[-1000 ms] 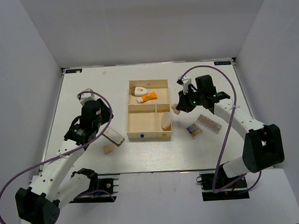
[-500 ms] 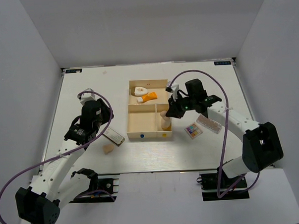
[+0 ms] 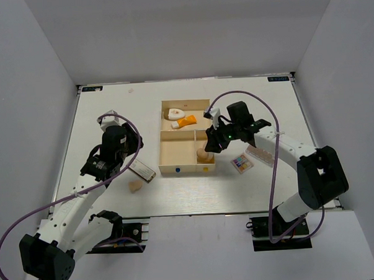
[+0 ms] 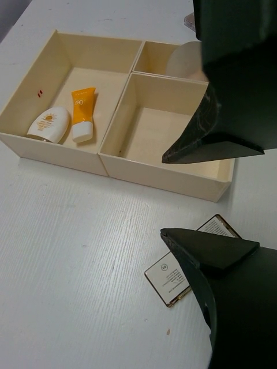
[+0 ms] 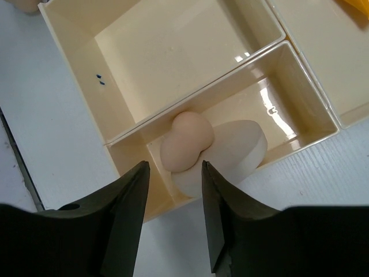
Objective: Organize the makeup
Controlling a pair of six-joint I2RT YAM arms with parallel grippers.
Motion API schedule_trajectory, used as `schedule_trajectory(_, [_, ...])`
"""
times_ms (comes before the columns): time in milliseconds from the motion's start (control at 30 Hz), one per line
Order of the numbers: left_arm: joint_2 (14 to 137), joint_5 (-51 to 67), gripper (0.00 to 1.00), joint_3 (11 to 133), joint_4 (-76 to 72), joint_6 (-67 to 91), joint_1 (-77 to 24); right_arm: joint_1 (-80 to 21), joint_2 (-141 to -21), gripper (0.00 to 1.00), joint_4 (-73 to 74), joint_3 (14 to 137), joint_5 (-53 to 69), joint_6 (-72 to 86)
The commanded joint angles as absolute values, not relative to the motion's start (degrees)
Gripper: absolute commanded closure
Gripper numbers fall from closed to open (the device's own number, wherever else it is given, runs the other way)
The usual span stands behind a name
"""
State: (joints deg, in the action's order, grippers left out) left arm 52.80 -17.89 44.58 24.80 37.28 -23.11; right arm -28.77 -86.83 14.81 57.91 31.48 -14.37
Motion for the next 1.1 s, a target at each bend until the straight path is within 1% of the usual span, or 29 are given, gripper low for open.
schedule_trajectory(0, [52.9,-17.1,0.41,44.3,23.9,37.2,-23.4,-29.1,-85.6,0.52,13.9,57.6,31.6,-15.3])
schedule_trajectory(100, [54.4,-17.8,0.39,45.3,25.6,38.7,-23.4,-29.1,-83.9,0.53,14.1,57.6,31.5,-15.6])
schedule_trajectory(200, [57.1,-18.2,0.39,48.1,30.4,41.9,-23.4,-29.0,-80.5,0.55,13.4,57.0,30.2,-15.0])
schedule_trajectory(367, [63.2,-23.6,0.37,53.2,45.9,48.8,-23.4,-28.7,-75.2,0.58,11.5,56.3,25.6,-12.7])
schedule_trajectory(400, [63.7,-24.6,0.35,54.9,50.5,49.6,-23.4,-28.7,-74.7,0.59,11.5,56.3,24.9,-12.0])
schedule_trajectory(500, [65.6,-25.6,0.31,55.7,57.5,53.9,-23.4,-28.6,-72.6,0.59,11.2,56.4,22.1,-11.1])
schedule_trajectory(633, [65.9,-23.3,0.28,50.9,61.0,55.7,-23.4,-28.5,-69.3,0.56,10.5,56.2,19.5,-10.4])
schedule_trajectory(800, [65.5,-22.7,0.27,48.6,64.2,56.6,-23.4,-28.0,-67.2,0.55,10.2,55.9,20.7,-9.9])
schedule_trajectory(967, [67.0,-20.8,0.26,47.4,64.9,56.6,-23.4,-28.3,-66.7,0.53,10.2,56.4,20.7,-10.1])
schedule_trajectory(1067, [68.7,-20.3,0.26,45.7,62.9,56.6,-23.4,-28.2,-67.7,0.53,12.1,59.1,21.2,-10.3])
